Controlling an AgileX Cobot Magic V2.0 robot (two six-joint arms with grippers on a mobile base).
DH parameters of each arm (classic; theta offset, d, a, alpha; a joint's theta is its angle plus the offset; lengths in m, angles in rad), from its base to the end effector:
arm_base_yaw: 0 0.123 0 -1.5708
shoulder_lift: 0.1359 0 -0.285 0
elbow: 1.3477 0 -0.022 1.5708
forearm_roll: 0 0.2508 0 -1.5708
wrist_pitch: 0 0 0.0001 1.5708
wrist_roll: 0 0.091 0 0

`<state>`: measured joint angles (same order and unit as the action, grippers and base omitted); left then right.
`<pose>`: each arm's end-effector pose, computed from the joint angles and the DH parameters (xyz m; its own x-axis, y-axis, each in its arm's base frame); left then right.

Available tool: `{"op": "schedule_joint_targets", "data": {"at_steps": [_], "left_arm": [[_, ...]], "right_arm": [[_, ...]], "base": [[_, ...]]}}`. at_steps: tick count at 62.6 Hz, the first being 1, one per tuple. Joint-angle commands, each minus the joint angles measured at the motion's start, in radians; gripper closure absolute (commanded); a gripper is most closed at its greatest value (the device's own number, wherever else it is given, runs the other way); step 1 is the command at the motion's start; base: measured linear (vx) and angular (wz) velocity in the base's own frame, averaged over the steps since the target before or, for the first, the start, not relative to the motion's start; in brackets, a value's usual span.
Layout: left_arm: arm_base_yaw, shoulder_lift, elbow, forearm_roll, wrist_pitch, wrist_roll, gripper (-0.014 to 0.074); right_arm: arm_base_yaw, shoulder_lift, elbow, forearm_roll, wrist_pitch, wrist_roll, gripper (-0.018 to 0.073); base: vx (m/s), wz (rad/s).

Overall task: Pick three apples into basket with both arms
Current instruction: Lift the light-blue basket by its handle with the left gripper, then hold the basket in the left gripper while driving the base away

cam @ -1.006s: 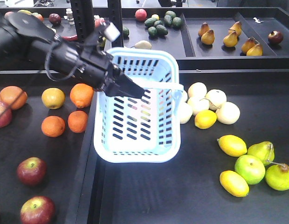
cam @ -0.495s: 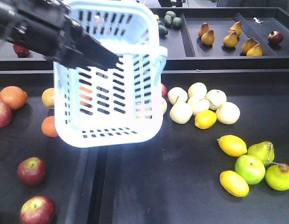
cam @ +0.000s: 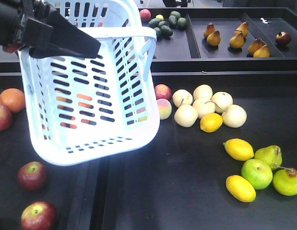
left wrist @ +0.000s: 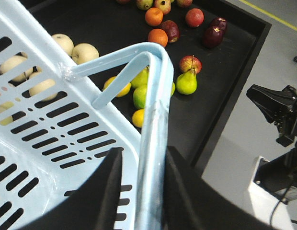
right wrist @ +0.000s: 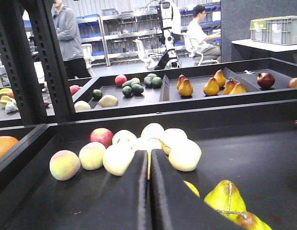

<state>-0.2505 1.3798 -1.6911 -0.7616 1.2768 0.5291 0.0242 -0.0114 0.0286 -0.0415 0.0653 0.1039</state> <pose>0.2327 -0.1216 0.4772 -0.4910 0.3245 -0.8085 0.7954 0.5456 -0.2640 0.0568 0.0011 0.1982 0.0034 0.0625 -0.9980 -0.0217 0.9978 0.0625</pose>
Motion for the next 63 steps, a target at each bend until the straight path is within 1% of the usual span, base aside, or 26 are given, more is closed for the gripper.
{"op": "schedule_joint_targets", "data": {"at_steps": [1,5,11,19,25,29,34,39,46,54,63], "left_arm": [[-0.004,-0.070,0.047,-0.063,-0.031,-0.025,0.0604],[-0.004,-0.109,0.119,-0.063,-0.051,-0.025,0.0604],[-0.004,-0.185,0.260,-0.063,-0.110,-0.020,0.0604],[-0.004,-0.293,0.448,-0.075,-0.236,-0.020,0.0604],[-0.004,-0.387,0.577,-0.119,-0.323,-0.017,0.0604],[-0.004,-0.446,0.660,-0.168,-0.369,-0.012,0.0604],[-0.004,-0.519,0.755,-0.221,-0.408,0.030,0.0604],[-0.004,-0.595,0.827,-0.268,-0.464,0.074,0.0604],[-0.004,-0.690,0.907,-0.330,-0.550,0.092,0.0604],[-0.004,-0.759,0.953,-0.333,-0.600,0.092,0.0603],[-0.004,-0.791,0.976,-0.323,-0.583,0.092,0.0603]], "right_arm": [[-0.004,-0.012,0.013,-0.005,-0.075,-0.007,0.0564],[-0.004,-0.012,0.013,-0.005,-0.075,-0.007,0.0564],[-0.004,-0.012,0.013,-0.005,-0.075,-0.007,0.0564],[-0.004,-0.012,0.013,-0.005,-0.075,-0.007,0.0564],[-0.004,-0.012,0.013,-0.005,-0.075,-0.007,0.0564],[-0.004,-0.012,0.013,-0.005,-0.075,-0.007,0.0564],[-0.004,-0.012,0.013,-0.005,-0.075,-0.007,0.0564],[-0.004,-0.012,0.013,-0.005,-0.075,-0.007,0.0564],[-0.004,-0.012,0.013,-0.005,-0.075,-0.007,0.0564],[-0.004,-0.012,0.013,-0.005,-0.075,-0.007,0.0564],[-0.004,-0.012,0.013,-0.005,-0.075,-0.007,0.0564]], "base": [[0.00,0.00],[0.00,0.00],[0.00,0.00],[0.00,0.00],[0.00,0.00],[0.00,0.00],[0.00,0.00],[0.00,0.00],[0.00,0.00],[0.00,0.00],[0.00,0.00]]}}
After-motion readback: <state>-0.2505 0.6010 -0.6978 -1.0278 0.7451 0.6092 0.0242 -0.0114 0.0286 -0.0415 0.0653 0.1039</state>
